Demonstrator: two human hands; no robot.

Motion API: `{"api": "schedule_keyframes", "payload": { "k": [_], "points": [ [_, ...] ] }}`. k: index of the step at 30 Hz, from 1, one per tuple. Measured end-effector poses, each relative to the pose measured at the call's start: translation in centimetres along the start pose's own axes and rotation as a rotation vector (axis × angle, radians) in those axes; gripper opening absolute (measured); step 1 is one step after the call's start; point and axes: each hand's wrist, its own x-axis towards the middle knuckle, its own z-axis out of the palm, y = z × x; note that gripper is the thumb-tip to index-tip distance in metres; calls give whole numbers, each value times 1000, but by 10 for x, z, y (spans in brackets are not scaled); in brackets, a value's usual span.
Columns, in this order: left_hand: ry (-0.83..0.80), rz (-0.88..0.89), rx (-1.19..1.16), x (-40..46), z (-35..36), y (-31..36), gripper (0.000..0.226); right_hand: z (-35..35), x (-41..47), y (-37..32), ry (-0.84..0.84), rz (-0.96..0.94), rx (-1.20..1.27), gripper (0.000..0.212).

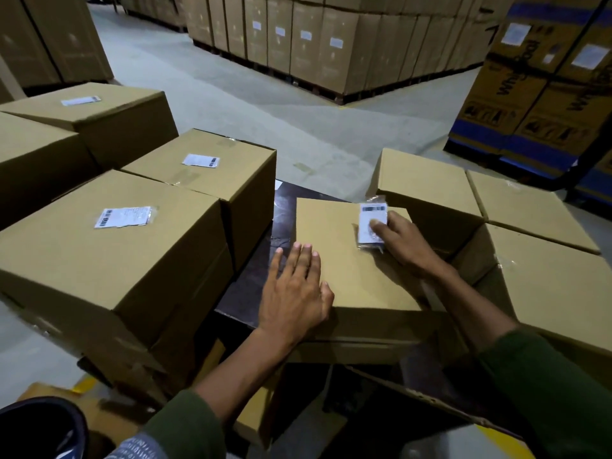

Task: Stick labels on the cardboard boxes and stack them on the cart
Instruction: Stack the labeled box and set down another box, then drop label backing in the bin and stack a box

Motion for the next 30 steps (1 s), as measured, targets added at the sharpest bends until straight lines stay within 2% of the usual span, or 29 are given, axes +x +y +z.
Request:
{"api": "schedule_keyframes", "payload": {
  "k": [3,6,9,12,15,18,21,24,27,30],
  "points": [
    [-22,-8,21,0,-2,-1,63,17,-9,-7,-95,-58,2,28],
    [-20,-10,18,-1,-1,5,62,-2,-29,3,-141,-113,-53,29],
    [-14,-8,20,-1,-1,6,62,-18,-16,9,-85,-59,-77,30],
    [-13,-6,39,0,-2,2,61,-1,5,-4,-32,-51,-47,29],
    [-29,-23,46,-1,-4,2,61,20,-3,-12,-140,-75,66,28],
    [-10,-37,25,-3,-5,7,59,5,-23,1,-232,-109,72,27],
    [33,-60,-22,-4,-7,12,57,-24,-24,18,-171,-84,61,23],
    [4,-37,-2,-4,-8,10,52,-23,-8,17,-80,-65,41,27],
    [-42,-13,24,-4,-13,7,52,-1,0,0,-117,-43,181,23],
    [-110,-11,-36,-7,-28,6,66,17,-3,-26,-169,7,422,14]
  ]
}}
